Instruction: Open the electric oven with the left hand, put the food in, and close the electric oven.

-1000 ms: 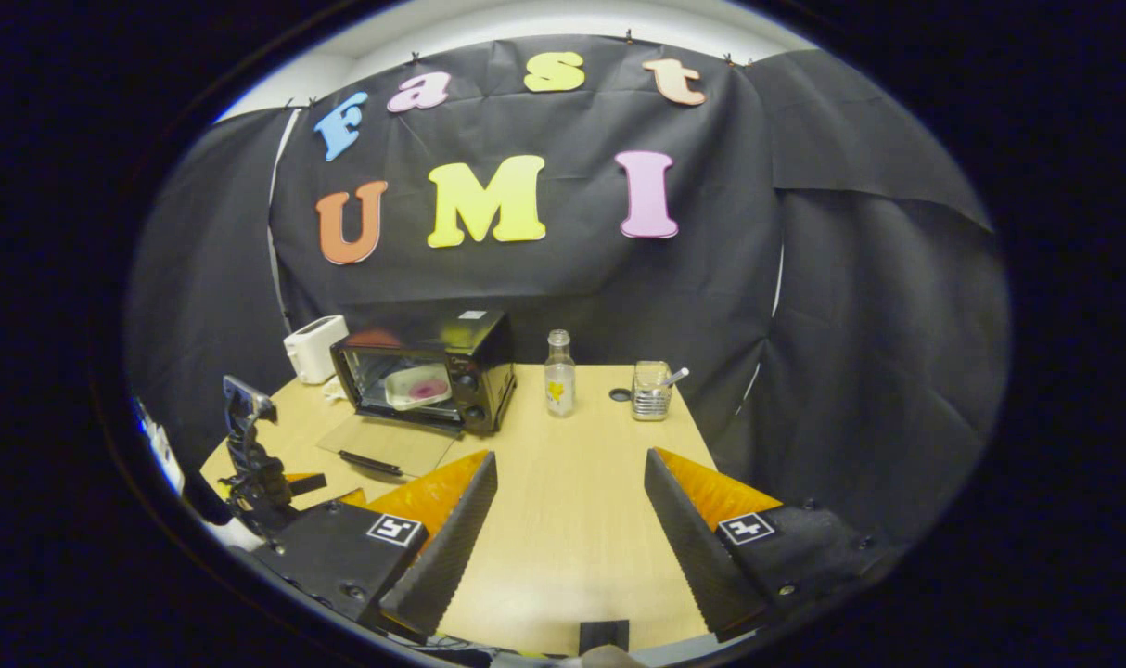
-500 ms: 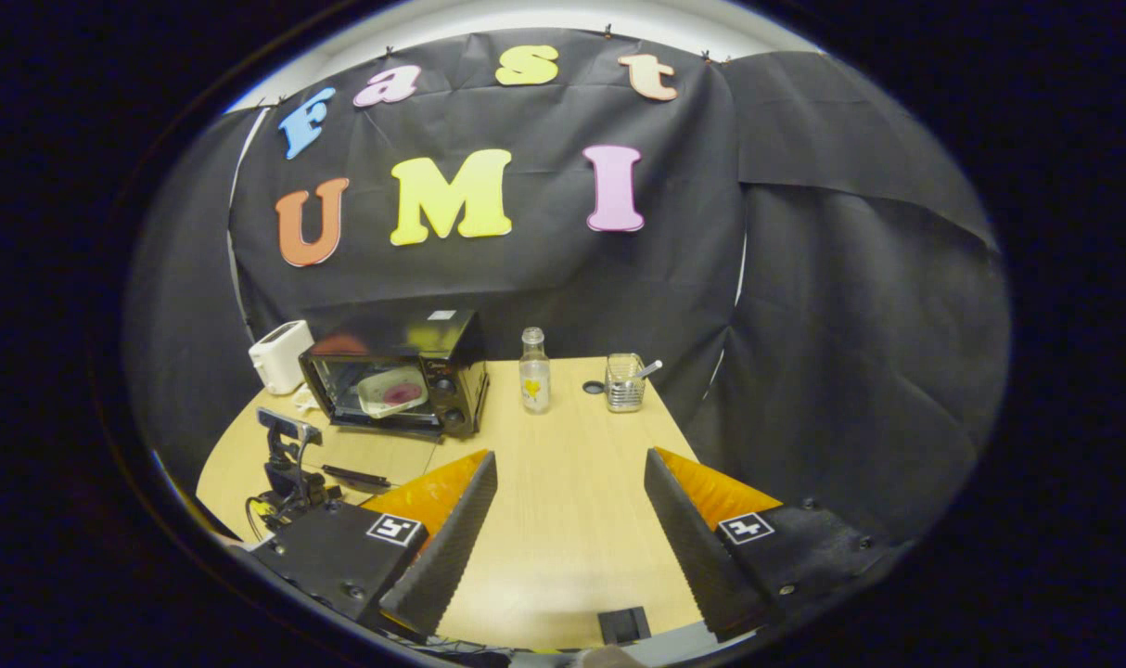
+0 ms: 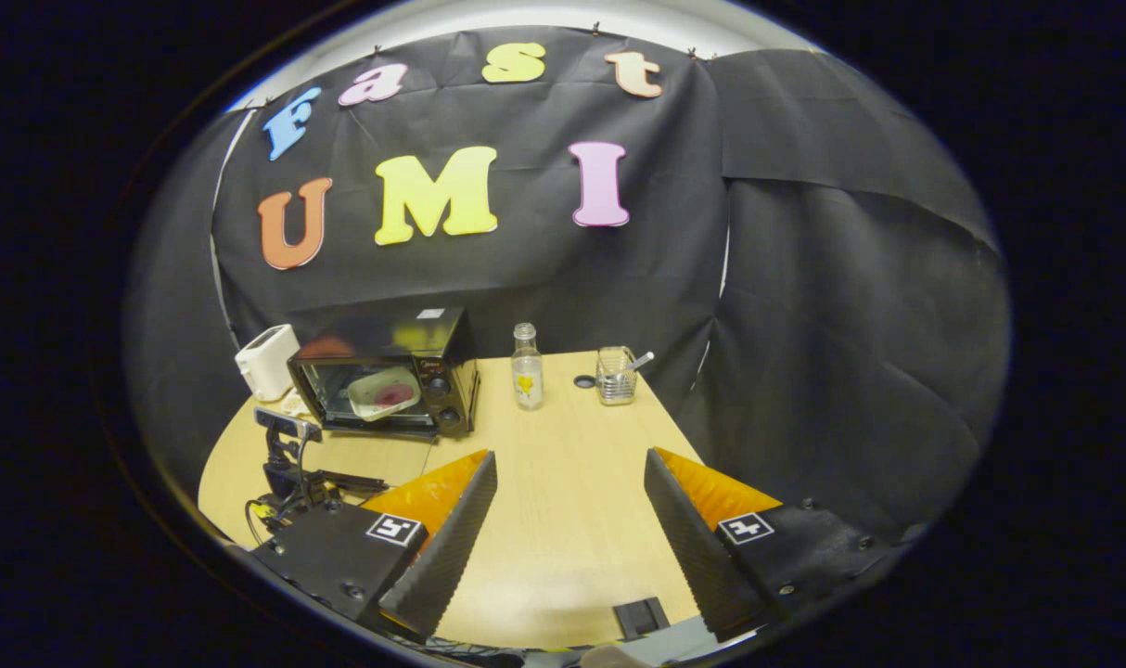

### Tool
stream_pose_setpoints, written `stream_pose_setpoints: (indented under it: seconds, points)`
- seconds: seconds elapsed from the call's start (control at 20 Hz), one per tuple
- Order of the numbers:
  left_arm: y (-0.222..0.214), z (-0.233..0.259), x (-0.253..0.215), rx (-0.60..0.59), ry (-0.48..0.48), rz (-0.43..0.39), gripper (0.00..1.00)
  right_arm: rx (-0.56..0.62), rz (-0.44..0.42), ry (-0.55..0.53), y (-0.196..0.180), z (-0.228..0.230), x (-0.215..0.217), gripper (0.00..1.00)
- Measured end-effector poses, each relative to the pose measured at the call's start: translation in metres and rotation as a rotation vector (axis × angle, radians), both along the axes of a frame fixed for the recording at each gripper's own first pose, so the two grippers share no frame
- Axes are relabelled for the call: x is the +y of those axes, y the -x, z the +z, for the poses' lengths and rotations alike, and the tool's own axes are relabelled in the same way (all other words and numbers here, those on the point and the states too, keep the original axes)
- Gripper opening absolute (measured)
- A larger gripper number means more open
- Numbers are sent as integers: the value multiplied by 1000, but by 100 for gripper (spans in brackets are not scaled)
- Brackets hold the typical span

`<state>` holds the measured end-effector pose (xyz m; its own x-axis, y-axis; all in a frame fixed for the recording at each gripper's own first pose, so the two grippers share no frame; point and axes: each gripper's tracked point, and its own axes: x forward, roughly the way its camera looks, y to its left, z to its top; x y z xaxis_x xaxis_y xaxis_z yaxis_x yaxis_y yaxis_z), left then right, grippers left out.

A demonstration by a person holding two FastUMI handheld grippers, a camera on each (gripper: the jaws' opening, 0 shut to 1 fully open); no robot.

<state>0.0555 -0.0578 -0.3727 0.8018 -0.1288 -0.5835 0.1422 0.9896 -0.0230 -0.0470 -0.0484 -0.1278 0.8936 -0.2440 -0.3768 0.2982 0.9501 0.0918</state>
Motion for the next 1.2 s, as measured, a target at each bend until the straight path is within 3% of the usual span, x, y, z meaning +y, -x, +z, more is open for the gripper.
stream_pose_setpoints:
  seconds: [0.5, 0.85, 0.9, 1.2]
  points:
    - [-11, 46, 6, -35, 38, -8, 96, 7, -37, -48, 1, -17, 7, 100]
    - [-53, 103, 15, -133, 64, 4, 100, -3, -63, -90, -1, -23, 9, 100]
    - [-61, 109, 18, -144, 59, 8, 96, -3, -68, -98, 7, -28, 6, 100]
    - [-100, 139, 19, -212, 36, -9, 98, -8, -84, -121, 3, -30, 6, 100]
